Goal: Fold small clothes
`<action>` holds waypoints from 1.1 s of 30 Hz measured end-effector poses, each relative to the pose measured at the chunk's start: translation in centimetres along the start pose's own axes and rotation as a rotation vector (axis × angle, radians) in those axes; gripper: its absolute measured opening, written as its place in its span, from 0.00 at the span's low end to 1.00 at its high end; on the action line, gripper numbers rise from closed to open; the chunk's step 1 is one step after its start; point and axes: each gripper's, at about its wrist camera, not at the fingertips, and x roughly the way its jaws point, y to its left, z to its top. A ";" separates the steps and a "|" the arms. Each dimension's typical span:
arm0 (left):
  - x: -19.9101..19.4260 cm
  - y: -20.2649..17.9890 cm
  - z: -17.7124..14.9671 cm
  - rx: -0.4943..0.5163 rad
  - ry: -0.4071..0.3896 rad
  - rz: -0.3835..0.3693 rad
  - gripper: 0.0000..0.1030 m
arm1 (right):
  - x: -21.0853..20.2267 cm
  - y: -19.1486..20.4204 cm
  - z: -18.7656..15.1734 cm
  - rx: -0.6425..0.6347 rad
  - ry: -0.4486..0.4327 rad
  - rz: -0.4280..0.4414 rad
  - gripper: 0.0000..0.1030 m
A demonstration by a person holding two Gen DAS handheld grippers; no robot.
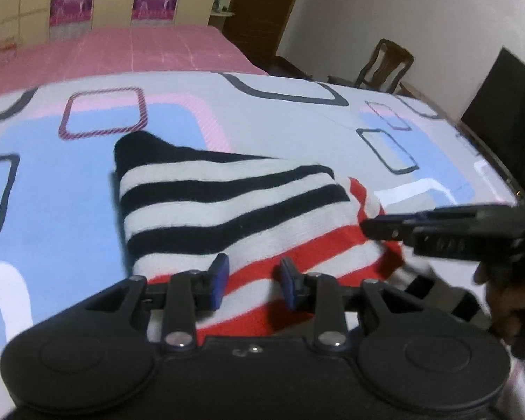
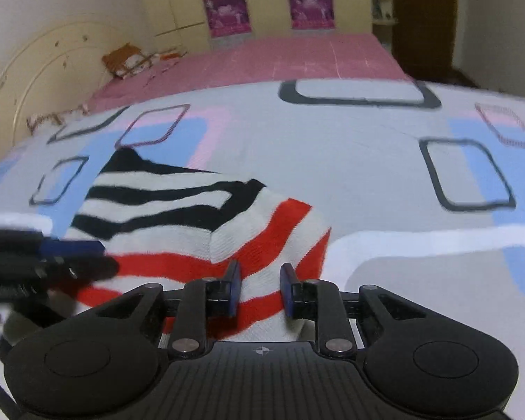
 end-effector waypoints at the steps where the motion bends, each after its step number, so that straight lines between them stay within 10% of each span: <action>1: 0.1 -0.1 0.1 -0.012 0.003 0.002 0.29 | -0.1 0.1 0.1 -0.017 0.001 -0.017 0.21; 10: -6.2 -1.1 -1.5 0.017 -0.087 -0.083 0.29 | -6.0 1.8 -1.7 -0.074 -0.063 0.031 0.21; 33: -10.6 -6.4 -10.8 0.134 -0.009 0.056 0.20 | -11.1 5.7 -9.2 -0.223 0.016 0.062 0.13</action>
